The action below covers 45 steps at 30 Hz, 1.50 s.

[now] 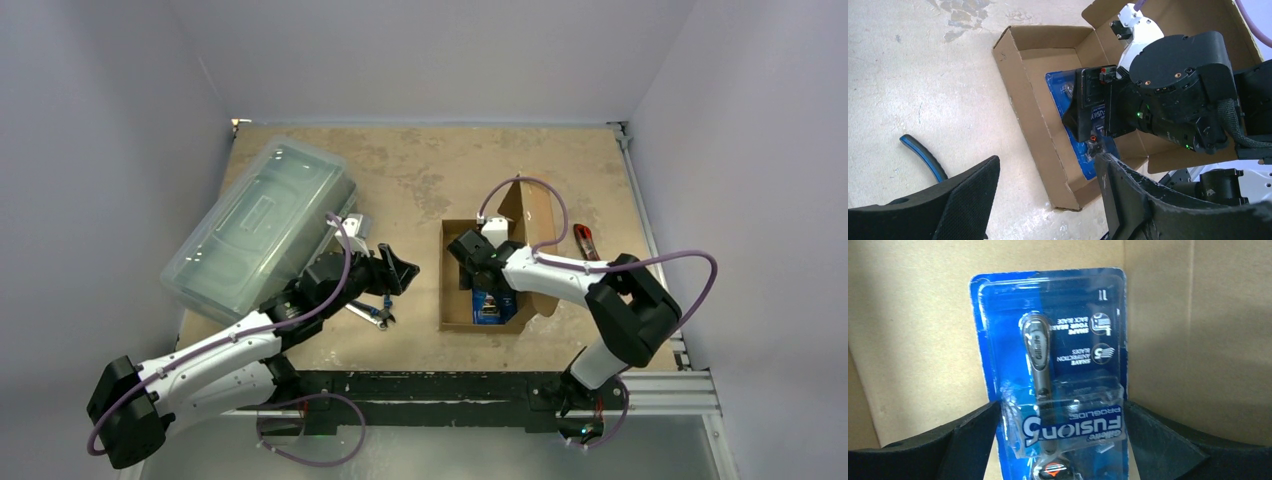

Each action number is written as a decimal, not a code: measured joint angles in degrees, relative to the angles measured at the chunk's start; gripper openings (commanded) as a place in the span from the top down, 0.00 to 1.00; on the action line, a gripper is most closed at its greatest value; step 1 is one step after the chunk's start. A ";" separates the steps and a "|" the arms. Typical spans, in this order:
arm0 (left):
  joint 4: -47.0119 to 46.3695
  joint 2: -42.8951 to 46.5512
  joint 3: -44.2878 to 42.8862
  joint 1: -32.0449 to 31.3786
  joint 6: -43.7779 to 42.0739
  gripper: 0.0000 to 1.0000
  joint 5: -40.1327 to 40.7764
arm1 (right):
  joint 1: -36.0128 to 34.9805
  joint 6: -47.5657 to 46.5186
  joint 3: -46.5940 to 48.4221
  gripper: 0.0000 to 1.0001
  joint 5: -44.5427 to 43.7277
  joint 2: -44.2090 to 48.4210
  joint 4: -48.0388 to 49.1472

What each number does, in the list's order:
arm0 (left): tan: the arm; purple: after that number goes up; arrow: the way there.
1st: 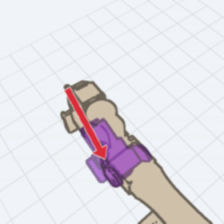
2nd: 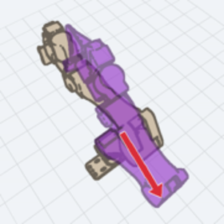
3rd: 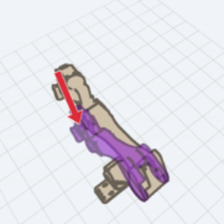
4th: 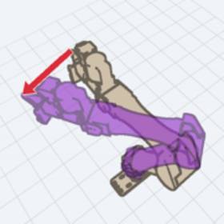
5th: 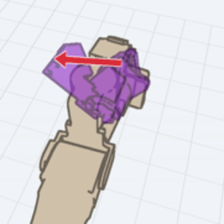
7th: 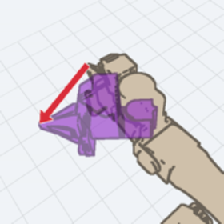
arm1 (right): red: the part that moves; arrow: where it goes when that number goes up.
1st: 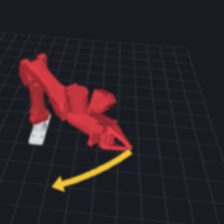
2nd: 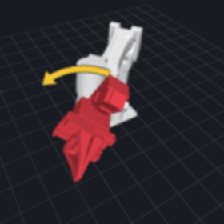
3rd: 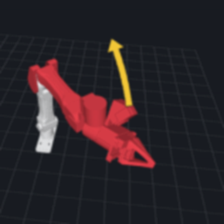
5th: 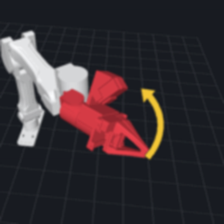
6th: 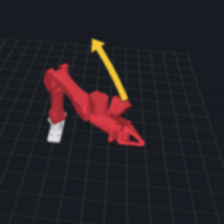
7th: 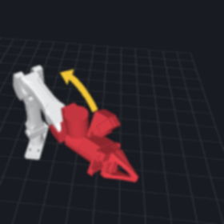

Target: Unpack the express box

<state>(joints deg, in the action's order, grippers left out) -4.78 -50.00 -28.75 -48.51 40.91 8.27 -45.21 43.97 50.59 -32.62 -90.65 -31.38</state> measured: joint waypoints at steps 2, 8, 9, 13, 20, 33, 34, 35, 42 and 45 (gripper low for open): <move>0.22 -0.02 -0.04 0.00 -0.02 0.29 0.00 | 0.02 -0.48 -0.33 0.12 0.72 0.00 1.57; 0.96 -0.02 -0.50 0.00 -0.04 0.29 0.00 | 0.20 -1.11 -1.64 0.28 0.83 0.42 4.61; 1.11 0.00 -0.61 0.00 -0.04 0.29 0.00 | 0.24 -1.09 -1.70 0.30 0.79 0.44 4.87; 1.29 0.00 -0.81 0.00 -0.04 0.29 0.00 | 0.22 -1.09 -1.68 0.36 0.15 0.48 5.01; 1.57 -0.20 -2.12 0.00 -0.20 0.29 0.00 | -1.07 -0.92 -0.07 0.44 -0.94 1.88 1.46; 2.78 -0.11 -2.89 0.00 -0.63 0.29 0.24 | -3.76 -0.57 8.35 0.59 -2.97 8.52 -7.23; 2.86 0.02 -2.91 0.00 -0.72 0.29 0.33 | -3.76 -0.57 9.09 0.59 -3.10 8.55 -7.76; 3.02 0.17 -2.97 0.00 -1.01 0.29 0.48 | -3.76 -0.74 10.14 0.58 -3.45 8.55 -8.41; 4.39 2.58 -3.91 0.00 -1.90 0.29 2.21 | -3.76 -2.95 21.16 0.58 -4.31 8.11 -9.64; 6.23 4.70 -4.81 0.00 -3.15 0.30 3.39 | -3.76 -4.37 27.67 0.58 -3.91 5.35 -8.66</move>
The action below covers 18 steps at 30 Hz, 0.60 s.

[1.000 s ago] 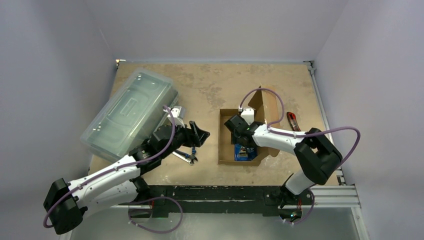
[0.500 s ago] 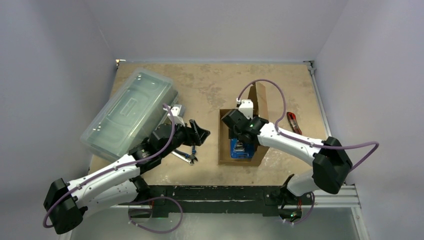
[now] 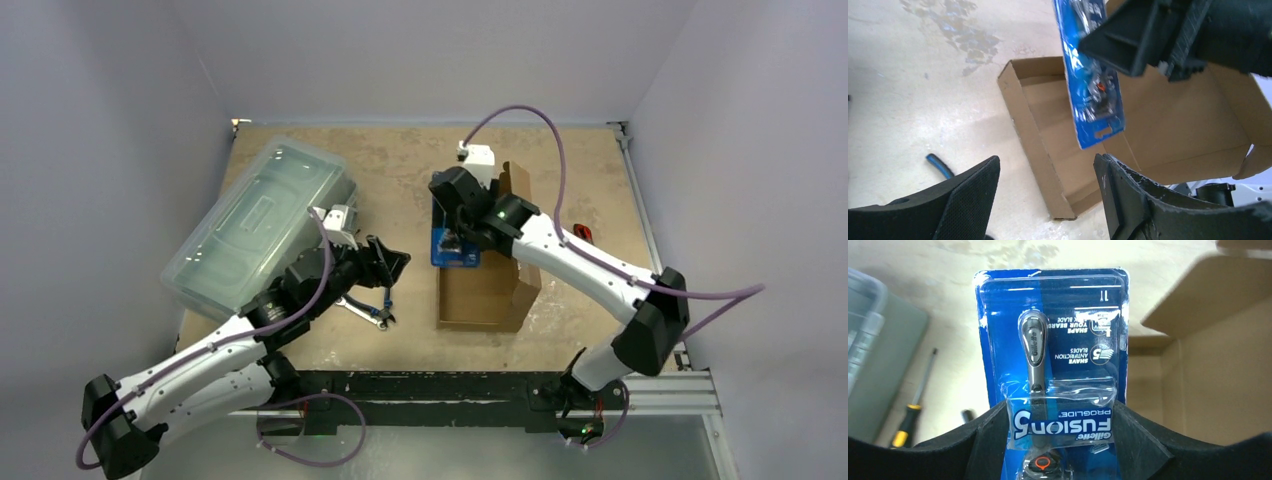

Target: Unpack the express box

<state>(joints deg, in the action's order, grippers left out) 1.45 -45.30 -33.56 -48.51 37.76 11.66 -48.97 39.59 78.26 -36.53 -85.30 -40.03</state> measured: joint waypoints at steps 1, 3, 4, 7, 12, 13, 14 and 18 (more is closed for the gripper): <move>0.76 0.66 -0.48 0.00 -0.52 0.30 0.55 | 0.00 -0.33 2.34 0.58 0.09 -1.66 0.76; 3.13 2.38 -2.03 0.00 -2.03 0.30 1.95 | 0.02 -1.16 7.37 0.58 0.39 -5.99 2.32; 4.24 3.50 -2.84 0.00 -2.95 0.30 2.82 | 0.00 -1.44 9.75 0.58 0.70 -8.39 3.02; 7.80 7.17 -5.40 0.00 -5.86 0.30 5.77 | 0.00 -2.08 15.76 0.58 2.01 -15.34 5.11; 13.77 13.46 -9.62 0.00 -9.88 0.30 10.88 | 0.00 -2.54 27.52 0.57 5.11 -29.22 8.02; 14.86 14.82 -10.25 0.00 -10.43 0.30 11.74 | 0.00 -2.56 29.83 0.56 5.51 -31.93 8.22; 15.65 15.80 -10.73 0.00 -10.64 0.30 12.41 | 0.00 -2.56 32.33 0.55 5.95 -34.77 8.24; 19.39 19.26 -11.96 0.00 -11.72 0.30 14.78 | 0.02 -2.45 41.09 0.54 6.29 -44.96 7.91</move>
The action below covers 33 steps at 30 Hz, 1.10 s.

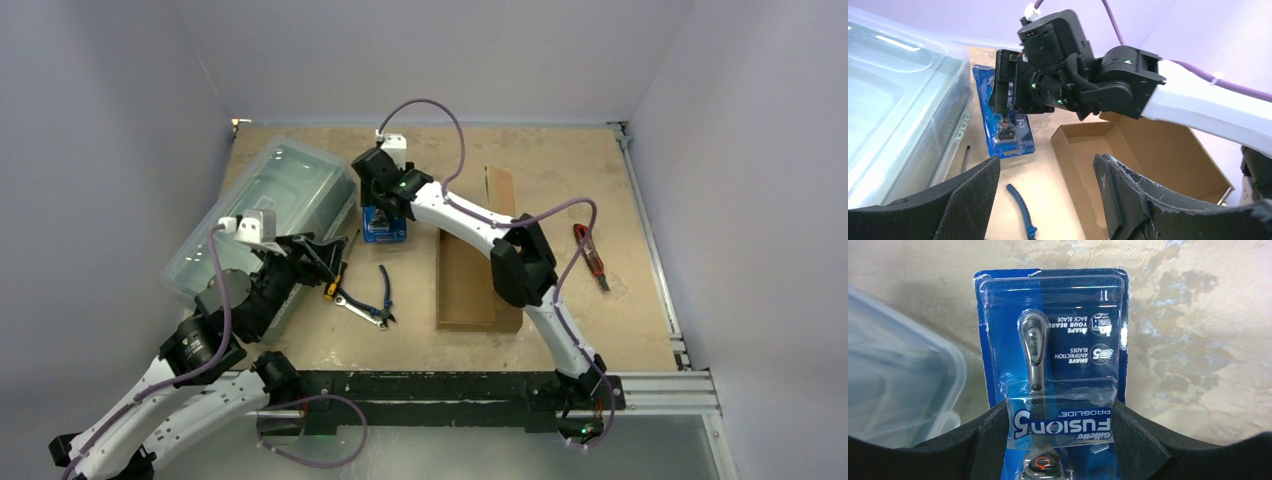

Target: Unpack the express box

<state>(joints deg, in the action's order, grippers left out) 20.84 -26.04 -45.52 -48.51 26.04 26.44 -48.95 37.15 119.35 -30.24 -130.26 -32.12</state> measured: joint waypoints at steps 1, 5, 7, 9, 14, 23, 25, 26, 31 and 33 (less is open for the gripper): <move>0.85 0.52 -0.17 0.00 -0.17 0.30 0.44 | 0.00 0.13 1.40 0.53 0.02 -1.90 -0.20; 3.96 1.29 -1.09 0.00 -0.46 0.30 1.60 | 0.00 0.24 3.02 0.34 0.02 -6.36 -0.61; 4.79 1.31 -1.60 0.00 -0.72 0.30 1.97 | 0.00 0.24 3.63 0.26 0.04 -7.52 -1.49; 5.31 1.31 -2.12 0.00 -0.81 0.30 2.27 | 0.04 0.09 5.33 0.19 0.02 -8.39 -2.78; 5.66 1.31 -2.54 0.00 -1.16 0.30 2.54 | 0.15 -2.05 11.37 0.01 -0.13 -7.78 -6.47; 5.66 -1.84 -8.11 0.00 -3.23 0.29 3.85 | -0.20 -8.81 10.80 0.01 3.89 17.00 -10.67; 5.31 -3.28 -11.32 0.00 -4.48 0.29 4.26 | -0.42 -11.02 10.12 0.01 6.32 25.79 -9.66; 5.03 -3.98 -13.14 0.02 -5.09 0.29 4.48 | -0.50 -11.98 9.25 0.01 7.50 30.45 -8.87; 2.23 -6.32 -22.10 0.00 -9.70 0.29 6.05 | -0.94 -16.35 -3.04 0.01 9.22 54.07 -1.16; 0.66 -7.17 -25.97 0.00 -11.93 0.29 6.86 | -0.92 -18.29 -9.57 0.01 8.70 62.31 2.05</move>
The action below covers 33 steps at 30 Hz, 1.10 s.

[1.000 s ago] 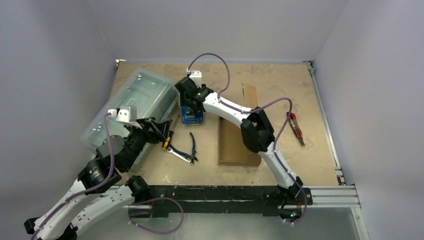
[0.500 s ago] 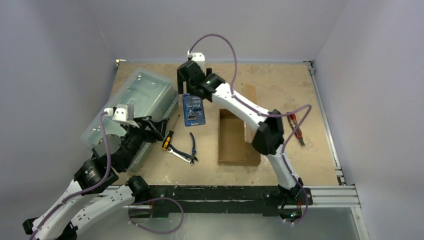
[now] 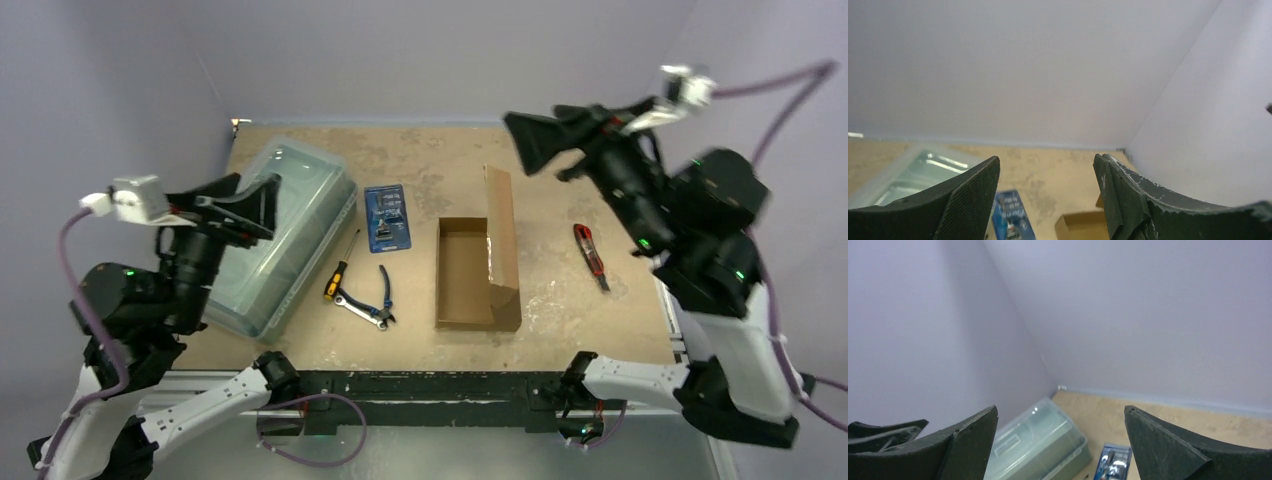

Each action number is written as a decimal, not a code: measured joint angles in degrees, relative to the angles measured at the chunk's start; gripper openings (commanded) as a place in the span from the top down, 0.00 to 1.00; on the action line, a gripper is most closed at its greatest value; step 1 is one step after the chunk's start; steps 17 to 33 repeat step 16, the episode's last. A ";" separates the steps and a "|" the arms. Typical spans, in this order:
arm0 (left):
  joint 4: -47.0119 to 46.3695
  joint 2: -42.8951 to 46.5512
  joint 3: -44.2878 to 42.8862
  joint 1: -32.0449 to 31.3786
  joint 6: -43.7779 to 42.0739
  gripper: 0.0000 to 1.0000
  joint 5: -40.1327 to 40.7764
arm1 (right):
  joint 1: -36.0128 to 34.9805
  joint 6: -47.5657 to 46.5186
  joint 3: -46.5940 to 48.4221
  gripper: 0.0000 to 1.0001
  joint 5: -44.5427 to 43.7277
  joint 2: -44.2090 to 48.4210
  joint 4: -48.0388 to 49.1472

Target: Unpack the express box

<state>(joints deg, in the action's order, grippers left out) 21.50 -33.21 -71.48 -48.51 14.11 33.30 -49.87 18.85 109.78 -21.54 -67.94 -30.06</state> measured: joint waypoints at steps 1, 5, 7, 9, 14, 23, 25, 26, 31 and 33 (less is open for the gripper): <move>-0.72 -0.33 -1.66 0.00 -0.87 0.30 0.31 | 0.00 -0.79 -2.27 0.01 -0.20 3.13 1.20; -5.90 -0.48 -5.92 0.02 -4.57 0.31 0.90 | 0.04 -3.50 -8.59 0.01 -1.51 13.68 4.72; -9.90 -0.09 -6.27 0.00 -6.01 0.31 1.01 | 0.04 -4.55 -10.05 0.01 -1.64 17.16 5.84; -13.84 0.24 -6.23 0.00 -6.93 0.31 0.85 | 0.04 -5.44 -10.80 0.01 -1.95 19.69 6.60; -22.62 0.24 -6.23 0.00 -8.79 0.33 -0.46 | 0.04 -7.17 -11.28 0.01 -2.51 24.24 7.63; -24.13 0.02 -6.71 0.00 -9.03 0.33 -0.76 | 0.04 -7.67 -12.22 0.01 -3.39 26.10 8.24; -24.13 0.02 -6.71 0.00 -9.03 0.33 -0.76 | 0.04 -7.67 -12.22 0.01 -3.39 26.10 8.24; -24.13 0.02 -6.71 0.00 -9.03 0.33 -0.76 | 0.04 -7.67 -12.22 0.01 -3.39 26.10 8.24; -24.13 0.02 -6.71 0.00 -9.03 0.33 -0.76 | 0.04 -7.67 -12.22 0.01 -3.39 26.10 8.24; -24.13 0.02 -6.71 0.00 -9.03 0.33 -0.76 | 0.04 -7.67 -12.22 0.01 -3.39 26.10 8.24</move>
